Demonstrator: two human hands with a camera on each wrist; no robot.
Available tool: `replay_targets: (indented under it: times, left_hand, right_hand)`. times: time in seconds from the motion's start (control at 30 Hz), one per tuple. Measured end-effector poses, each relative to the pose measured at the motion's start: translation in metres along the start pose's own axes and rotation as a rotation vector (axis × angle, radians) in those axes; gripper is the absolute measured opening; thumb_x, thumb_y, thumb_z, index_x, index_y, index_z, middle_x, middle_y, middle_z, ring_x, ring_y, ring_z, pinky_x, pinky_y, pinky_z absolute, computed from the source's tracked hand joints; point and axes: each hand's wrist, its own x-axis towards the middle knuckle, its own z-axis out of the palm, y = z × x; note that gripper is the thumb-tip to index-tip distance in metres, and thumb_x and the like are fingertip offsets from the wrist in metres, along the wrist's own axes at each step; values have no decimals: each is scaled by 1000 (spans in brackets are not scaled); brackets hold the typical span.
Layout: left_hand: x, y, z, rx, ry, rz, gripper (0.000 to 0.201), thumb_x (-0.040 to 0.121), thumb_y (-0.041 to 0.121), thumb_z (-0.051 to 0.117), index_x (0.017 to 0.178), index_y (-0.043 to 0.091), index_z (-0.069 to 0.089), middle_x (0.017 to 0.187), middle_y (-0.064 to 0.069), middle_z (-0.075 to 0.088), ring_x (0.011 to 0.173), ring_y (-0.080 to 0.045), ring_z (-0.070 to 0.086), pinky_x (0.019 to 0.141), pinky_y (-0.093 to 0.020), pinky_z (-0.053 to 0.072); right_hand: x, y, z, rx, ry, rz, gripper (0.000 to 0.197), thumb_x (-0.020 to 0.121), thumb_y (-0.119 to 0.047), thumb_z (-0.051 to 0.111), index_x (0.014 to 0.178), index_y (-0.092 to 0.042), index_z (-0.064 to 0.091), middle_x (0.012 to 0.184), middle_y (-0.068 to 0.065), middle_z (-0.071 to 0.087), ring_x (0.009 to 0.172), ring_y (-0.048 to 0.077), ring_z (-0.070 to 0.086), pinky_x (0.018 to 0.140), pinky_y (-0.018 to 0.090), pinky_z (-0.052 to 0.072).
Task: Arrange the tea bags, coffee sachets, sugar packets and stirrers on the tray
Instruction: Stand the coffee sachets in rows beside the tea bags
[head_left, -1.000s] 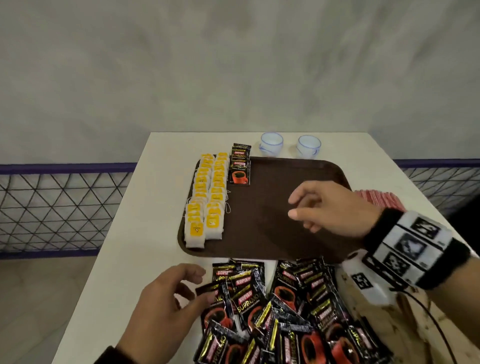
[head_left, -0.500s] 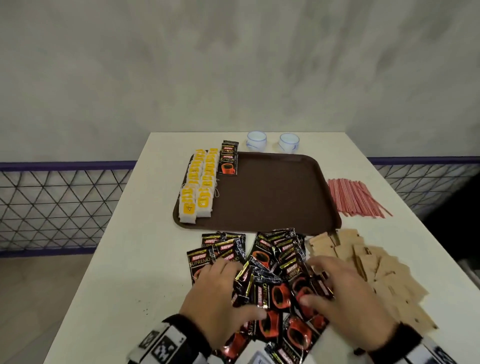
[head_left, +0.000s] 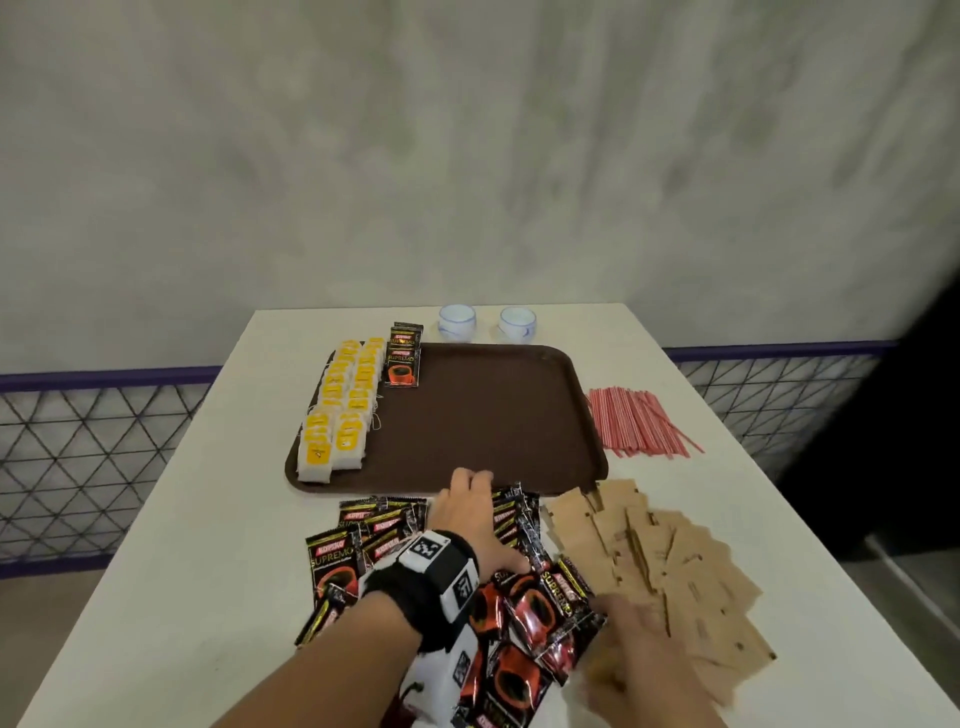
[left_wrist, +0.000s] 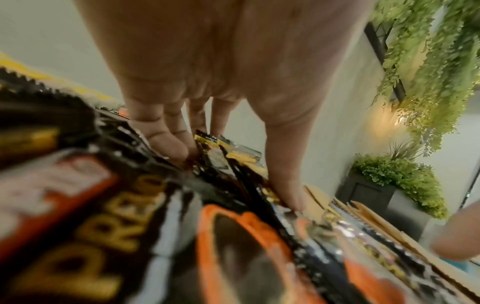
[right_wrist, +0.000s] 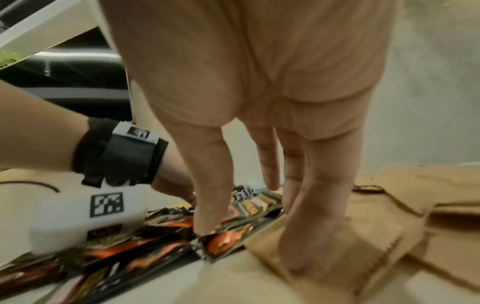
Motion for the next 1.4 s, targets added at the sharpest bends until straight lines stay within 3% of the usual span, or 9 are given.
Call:
replay_targets:
  times: [0.2,0.33,0.47,0.67,0.8,0.87,1.0,1.2,1.4]
  left_hand:
    - [-5,5,7,-147,46,16,79,62,27,85,128,28,42,129,6,44,115,-12,48,95,-25,42]
    - [-12,1,9,-203,4,-1,76,73,24,78,138,24,39,137,1,48,124,-16,47,100,-25,40]
    - [-18,-7,-13,-338,135,12,38,72,17,78,105,22,59,103,2,66,94,-12,62,80,-23,48]
    - [-50,-29,-69,-735,332,9,35,73,7,78,92,29,58,90,4,71,87,-10,68,89,-40,53]
    - [-83,-41,-90,-883,325,28,48,70,20,82,106,31,53,95,21,68,88,8,61,86,-15,49]
    - [-94,-47,-92,-930,289,0,62,62,30,86,116,27,56,109,13,69,102,-6,63,95,-33,50]
    - [-111,-51,-86,-1287,150,2,62,64,19,85,118,6,57,109,-15,70,100,-35,67,92,-58,49]
    - [-125,-65,-76,-1642,137,-24,41,72,20,66,104,-6,61,93,-21,67,64,-23,62,47,-26,48]
    - [-122,-86,-81,-1704,188,-99,37,65,10,68,98,-6,65,84,-21,69,64,-24,60,46,-25,50]
  right_hand:
    - [17,-13,14,4,77,-32,59,78,-28,68,130,-37,41,134,-11,45,124,11,43,112,34,30]
    - [24,-15,13,154,59,-87,54,80,-22,72,126,-28,46,127,-11,46,100,3,49,93,17,40]
    - [23,-15,9,219,49,-87,51,78,-26,76,121,-29,49,119,-11,47,110,5,48,102,20,38]
    - [17,-26,-7,271,55,-131,47,81,-30,72,121,-36,46,112,-16,49,101,2,52,91,18,43]
    - [4,-57,-34,447,199,-330,30,89,-42,59,118,-39,51,101,-19,60,96,0,58,84,22,50]
    - [1,-79,-44,643,108,-401,25,87,-42,62,110,-33,59,97,-9,67,86,7,66,75,33,59]
    - [-3,-115,-47,857,5,-424,22,83,-17,73,92,-1,61,80,14,71,56,16,65,48,24,52]
    - [-1,-133,-38,1080,-266,-341,28,80,2,70,102,6,54,79,24,70,61,30,67,47,32,56]
    - [17,-128,-48,1156,-204,-264,14,78,-22,67,79,-10,61,78,17,66,72,29,62,65,38,52]
